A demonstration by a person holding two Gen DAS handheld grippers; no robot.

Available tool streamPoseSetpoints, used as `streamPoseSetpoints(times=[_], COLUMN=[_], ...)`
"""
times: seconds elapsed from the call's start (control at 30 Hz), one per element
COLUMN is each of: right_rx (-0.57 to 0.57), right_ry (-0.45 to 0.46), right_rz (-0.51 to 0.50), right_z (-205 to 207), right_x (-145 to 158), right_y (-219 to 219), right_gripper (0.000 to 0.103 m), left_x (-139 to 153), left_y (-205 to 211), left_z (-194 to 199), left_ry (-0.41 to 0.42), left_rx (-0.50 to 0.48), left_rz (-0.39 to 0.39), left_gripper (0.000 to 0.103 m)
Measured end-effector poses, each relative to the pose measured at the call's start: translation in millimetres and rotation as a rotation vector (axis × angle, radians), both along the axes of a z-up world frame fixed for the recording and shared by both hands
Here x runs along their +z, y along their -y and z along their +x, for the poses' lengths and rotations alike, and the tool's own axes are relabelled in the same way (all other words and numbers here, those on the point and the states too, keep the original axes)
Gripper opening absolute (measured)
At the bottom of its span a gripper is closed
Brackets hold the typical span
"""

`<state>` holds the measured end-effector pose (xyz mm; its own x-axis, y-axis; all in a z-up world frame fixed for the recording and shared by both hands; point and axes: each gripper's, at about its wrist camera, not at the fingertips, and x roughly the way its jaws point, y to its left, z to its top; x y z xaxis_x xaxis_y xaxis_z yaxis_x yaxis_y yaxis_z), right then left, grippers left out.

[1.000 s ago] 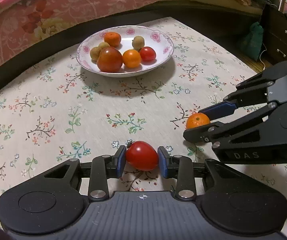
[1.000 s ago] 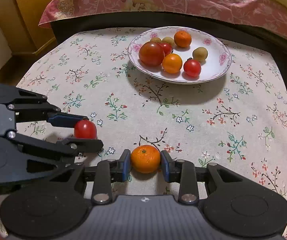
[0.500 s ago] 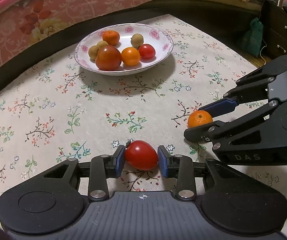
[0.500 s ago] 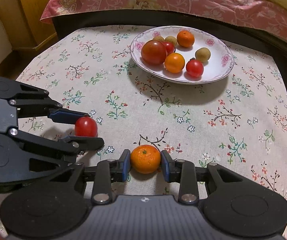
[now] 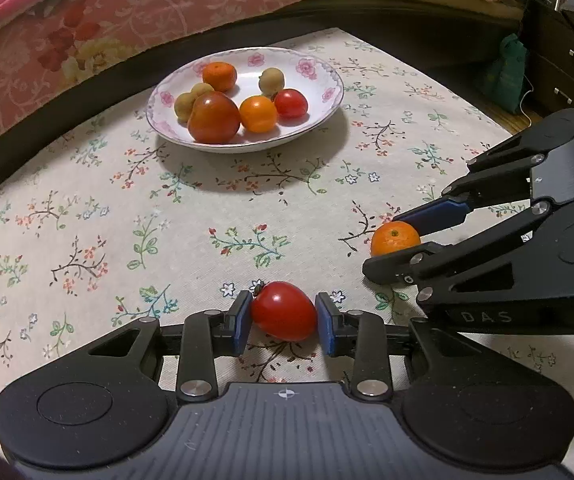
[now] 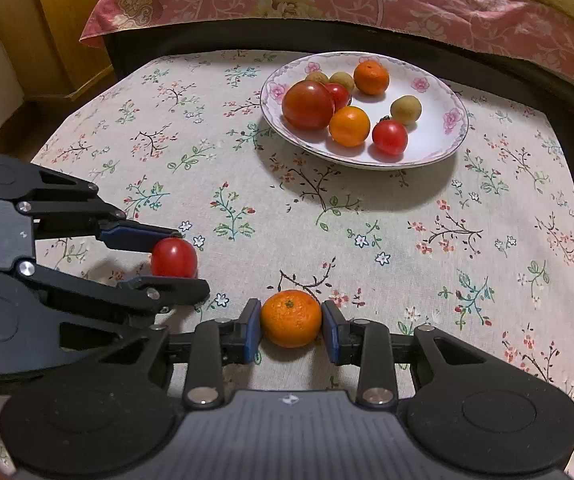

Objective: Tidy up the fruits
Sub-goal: 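Lift the orange and tomato and carry both toward the white plate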

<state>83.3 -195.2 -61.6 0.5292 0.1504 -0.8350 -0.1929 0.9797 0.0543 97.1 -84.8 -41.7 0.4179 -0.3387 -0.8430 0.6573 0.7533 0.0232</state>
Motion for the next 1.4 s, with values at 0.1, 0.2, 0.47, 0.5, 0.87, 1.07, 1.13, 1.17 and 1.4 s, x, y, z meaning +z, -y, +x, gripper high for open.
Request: streamPoseSetpoints(times=[0.1,0.2,0.47,0.5,0.87,1.07,1.13,1.17,1.4], right_rx=[-0.003,-0.004,-0.009,-0.01,-0.026,-0.029,-0.029,-0.03,-0.039], right_ry=[0.0,0.002,0.008,0.009,0.015,0.021,0.021,0.021,0.038], right_rz=[0.0,-0.002,-0.004,-0.004,0.001,0.004,0.003,0.003,-0.003], right_z=[-0.1,-0.2,-0.6,-0.6,-0.8,-0.7,-0.5,-0.6,4.4], right_x=[0.2,0.7,2.0,2.0,1.9,3.0,3.0,3.0,7.1], right_y=[0.4,0.3,0.8,1.0,5.0,5.5,5.6,5.8,6.2], right_gripper=[0.032,0.032,0.032,0.032,0.032,0.032,0.032,0.032,0.032], left_x=[1.2,2.6,4.8,5.2,8.4,5.1,5.2,5.6,13.8], left_y=[-0.5,-0.7,-0.8,-0.9,-4.2,-2.7,-2.6,-2.7,-3.6], left_z=[0.3,0.3,0.2,0.3,5.4,6.2,6.7,6.9,13.0], left_ry=[0.003,0.007,0.011,0.012,0.014,0.005,0.006,0.008,0.034], left_rx=[-0.002,-0.002,-0.001,-0.001,0.019,0.022,0.022,0.022,0.038], left_rz=[-0.002,-0.003,-0.003,-0.003,-0.01,-0.006,-0.006,-0.007,-0.015], left_gripper=[0.042,0.042,0.042,0.042,0.042,0.042,0.042,0.042,0.042])
